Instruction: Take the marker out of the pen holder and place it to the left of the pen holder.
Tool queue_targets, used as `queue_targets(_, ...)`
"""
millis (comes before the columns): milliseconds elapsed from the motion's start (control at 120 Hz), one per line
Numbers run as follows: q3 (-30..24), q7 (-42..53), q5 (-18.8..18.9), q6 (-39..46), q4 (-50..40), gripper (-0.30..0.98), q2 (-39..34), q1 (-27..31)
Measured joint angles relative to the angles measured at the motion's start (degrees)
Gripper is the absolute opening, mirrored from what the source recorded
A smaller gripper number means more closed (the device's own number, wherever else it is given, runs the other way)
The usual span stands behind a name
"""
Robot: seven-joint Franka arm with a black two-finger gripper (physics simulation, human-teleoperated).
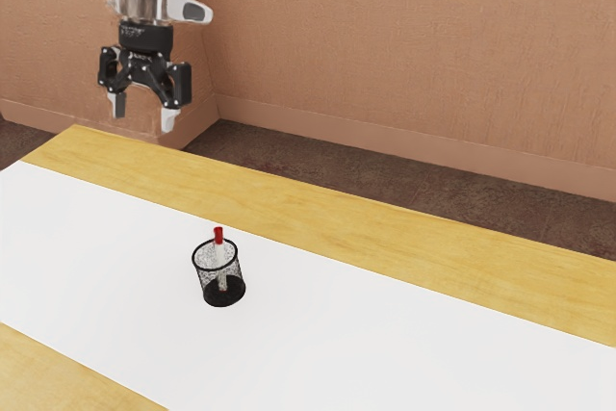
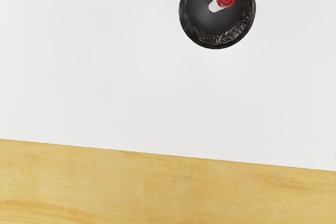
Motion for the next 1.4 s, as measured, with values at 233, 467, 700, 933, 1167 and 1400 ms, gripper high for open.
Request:
queue_targets(233,-0.03,-1.55,0.23,16.17,-0.46,0.69,0.0,0.16)
queue_targets(467,-0.29,0.31,8.09,17.03,-5.55,0.69,4.77,-8.35)
queue_targets(700,-0.41,3.92,11.09,19.4,-13.19,0.69,12.57,-11.85)
queue_targets(933,0.09,5.21,2.3,27.11,-14.03,0.69,13.33,-4.38)
queue_targets(1167,-0.05,4.46,-2.7,31.41,-16.48,0.69,15.09,-2.57)
queue_targets(1400,-0.06,3.25,-3.83,36.52,-18.98,0.65,14.96,-3.83)
